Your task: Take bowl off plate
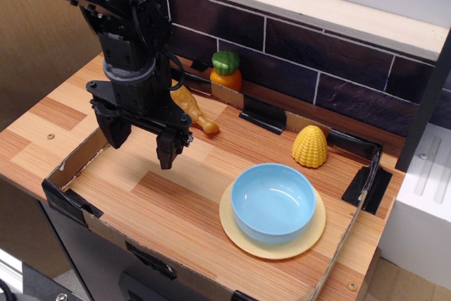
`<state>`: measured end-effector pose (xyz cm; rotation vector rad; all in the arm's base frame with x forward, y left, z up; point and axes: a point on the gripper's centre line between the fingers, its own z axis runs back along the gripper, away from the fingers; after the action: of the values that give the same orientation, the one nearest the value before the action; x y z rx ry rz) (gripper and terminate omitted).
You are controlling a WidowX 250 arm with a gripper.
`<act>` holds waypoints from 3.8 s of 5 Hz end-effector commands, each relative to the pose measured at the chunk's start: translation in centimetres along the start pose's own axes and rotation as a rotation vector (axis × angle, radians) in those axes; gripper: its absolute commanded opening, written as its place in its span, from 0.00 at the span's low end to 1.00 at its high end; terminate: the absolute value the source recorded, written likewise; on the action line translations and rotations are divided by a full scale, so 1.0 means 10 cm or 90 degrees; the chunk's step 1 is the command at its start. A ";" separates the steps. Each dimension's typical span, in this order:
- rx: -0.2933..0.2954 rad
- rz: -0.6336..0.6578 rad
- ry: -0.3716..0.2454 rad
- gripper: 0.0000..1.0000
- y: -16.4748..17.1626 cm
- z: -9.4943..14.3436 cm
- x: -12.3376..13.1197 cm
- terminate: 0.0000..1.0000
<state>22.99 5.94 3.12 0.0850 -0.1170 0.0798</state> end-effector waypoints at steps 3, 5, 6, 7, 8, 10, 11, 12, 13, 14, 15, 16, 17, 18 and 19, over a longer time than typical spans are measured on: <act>-0.051 0.081 -0.024 1.00 -0.54 0.41 0.06 0.00; -0.067 0.062 -0.002 1.00 -1.00 0.31 -0.02 0.00; -0.084 0.070 0.005 1.00 -1.08 0.13 -0.06 0.00; -0.087 0.078 -0.005 1.00 -1.11 0.08 -0.10 0.00; -0.085 0.078 0.002 1.00 -1.11 0.03 -0.12 0.00; -0.096 0.113 -0.007 0.00 -1.06 0.01 -0.08 0.00; -0.113 0.127 -0.012 0.00 -1.01 0.07 -0.04 0.00; -0.135 0.130 -0.025 0.00 -0.97 0.19 -0.03 0.00; -0.148 0.145 -0.028 0.00 -0.83 0.32 -0.04 0.00; -0.133 0.161 -0.028 0.00 -0.49 0.29 -0.03 0.00; -0.109 0.151 -0.032 0.00 -0.21 0.15 -0.05 0.00; -0.092 0.145 -0.029 0.00 0.02 0.04 -0.12 0.00; -0.069 0.141 -0.020 0.00 0.11 -0.05 -0.16 0.00; -0.053 0.141 -0.018 0.00 0.10 -0.13 -0.13 0.00; -0.039 0.124 -0.012 1.00 0.06 -0.12 -0.09 0.00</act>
<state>21.41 6.27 1.06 0.0017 -0.1121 0.2748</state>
